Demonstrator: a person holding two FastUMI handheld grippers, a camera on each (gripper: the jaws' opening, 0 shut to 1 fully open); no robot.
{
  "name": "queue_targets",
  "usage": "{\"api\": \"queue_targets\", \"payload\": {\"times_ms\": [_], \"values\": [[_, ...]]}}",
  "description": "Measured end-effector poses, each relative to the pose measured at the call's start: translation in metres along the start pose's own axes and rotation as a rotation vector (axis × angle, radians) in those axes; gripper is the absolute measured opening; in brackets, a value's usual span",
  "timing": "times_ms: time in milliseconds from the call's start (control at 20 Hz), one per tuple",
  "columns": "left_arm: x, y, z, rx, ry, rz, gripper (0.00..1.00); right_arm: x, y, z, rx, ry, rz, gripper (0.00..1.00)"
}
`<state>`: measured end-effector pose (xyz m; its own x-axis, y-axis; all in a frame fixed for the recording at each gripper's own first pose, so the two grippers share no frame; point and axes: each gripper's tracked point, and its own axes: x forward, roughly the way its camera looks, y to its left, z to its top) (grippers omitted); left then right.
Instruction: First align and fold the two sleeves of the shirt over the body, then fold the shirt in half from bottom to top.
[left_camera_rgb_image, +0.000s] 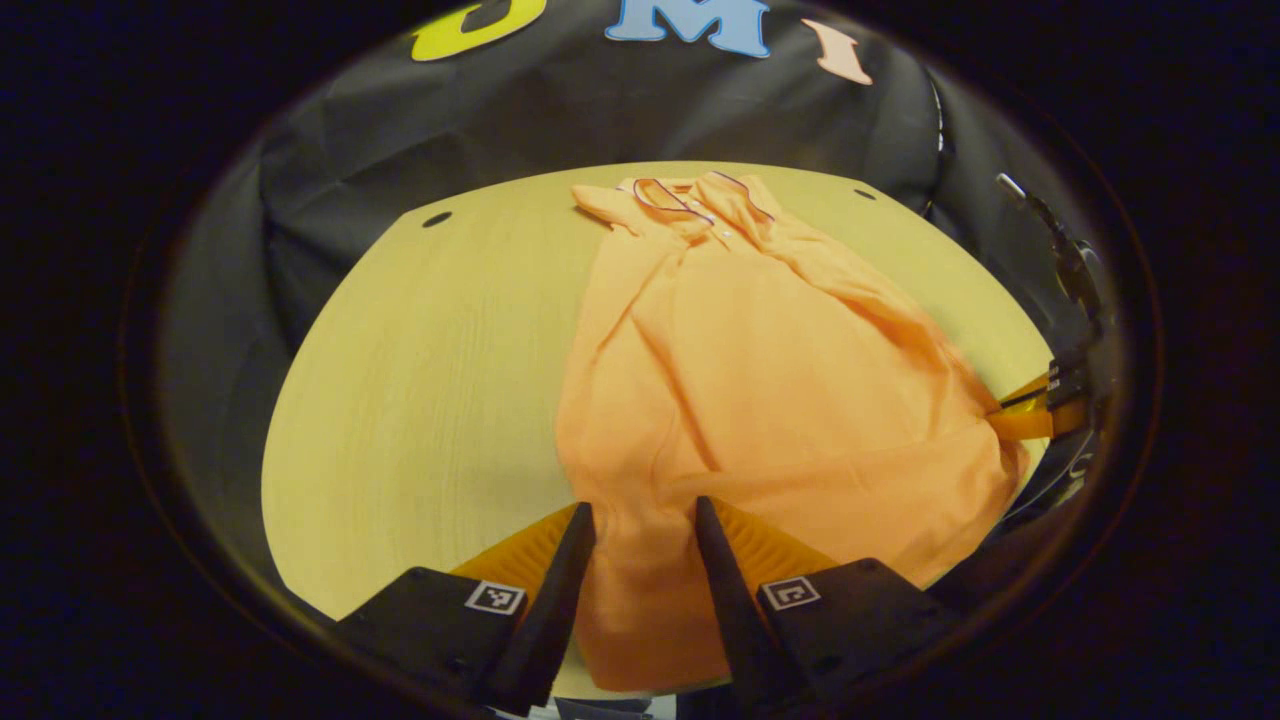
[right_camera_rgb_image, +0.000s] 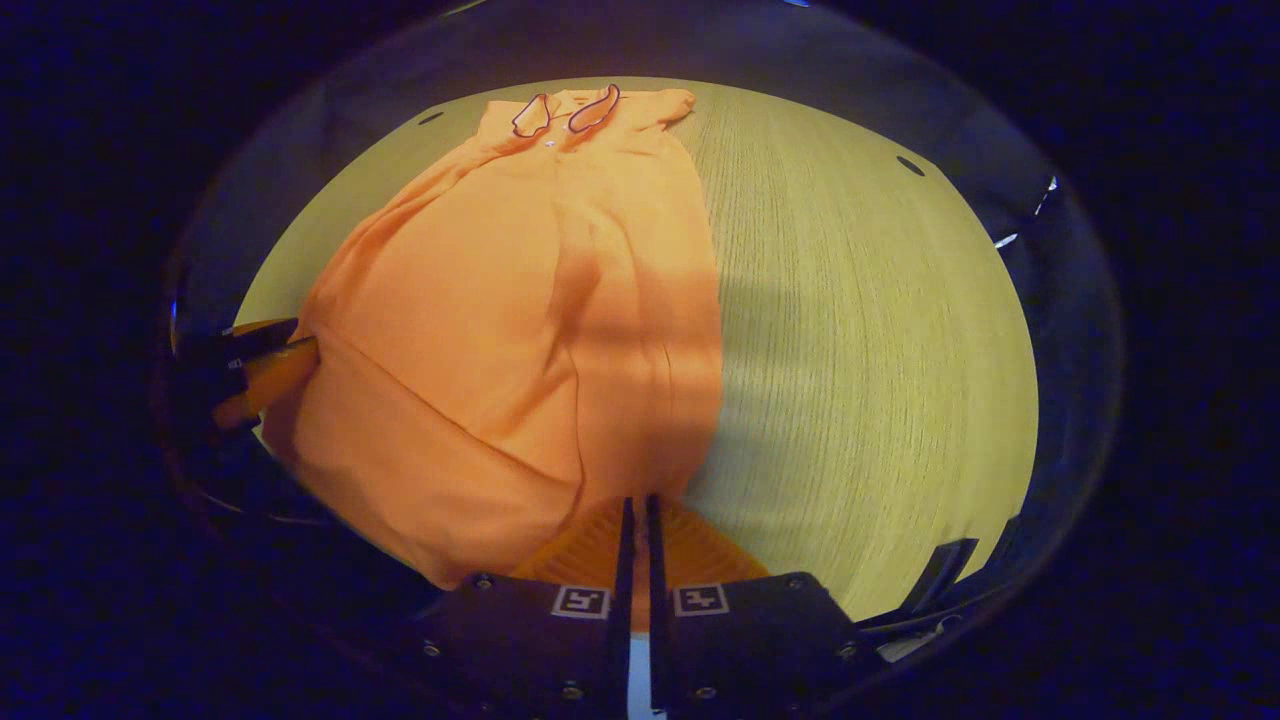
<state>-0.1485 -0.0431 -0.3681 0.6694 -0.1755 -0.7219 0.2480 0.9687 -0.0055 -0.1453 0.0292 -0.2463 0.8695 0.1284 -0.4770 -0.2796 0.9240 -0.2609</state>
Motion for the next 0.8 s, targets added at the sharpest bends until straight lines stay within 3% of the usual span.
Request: {"api": "queue_targets", "payload": {"times_ms": [50,200,250,350,400,500,800], "values": [[0.001,0.001,0.001,0.004,-0.006,0.003,0.71,0.0,0.0,0.0,-0.006,0.004,0.0,0.08],[0.004,0.005,0.004,-0.001,-0.011,0.014,0.2,0.0,-0.001,0.0,0.004,0.007,0.001,0.07],[0.004,0.003,0.003,0.006,-0.007,0.013,0.13,-0.001,-0.001,0.0,0.009,0.007,0.001,0.08],[0.005,0.004,0.006,0.022,-0.004,0.018,0.13,0.0,0.0,0.001,0.013,0.002,0.002,0.08],[0.005,0.003,0.005,0.032,-0.003,0.021,0.06,-0.004,0.0,0.002,0.022,-0.014,0.0,0.08],[0.005,0.004,0.007,0.03,0.001,0.017,0.06,-0.001,0.0,0.003,0.027,-0.012,0.004,0.0],[0.009,0.013,0.035,-0.024,-0.026,0.017,0.06,-0.006,0.001,0.029,0.113,-0.045,0.042,0.0]]}}
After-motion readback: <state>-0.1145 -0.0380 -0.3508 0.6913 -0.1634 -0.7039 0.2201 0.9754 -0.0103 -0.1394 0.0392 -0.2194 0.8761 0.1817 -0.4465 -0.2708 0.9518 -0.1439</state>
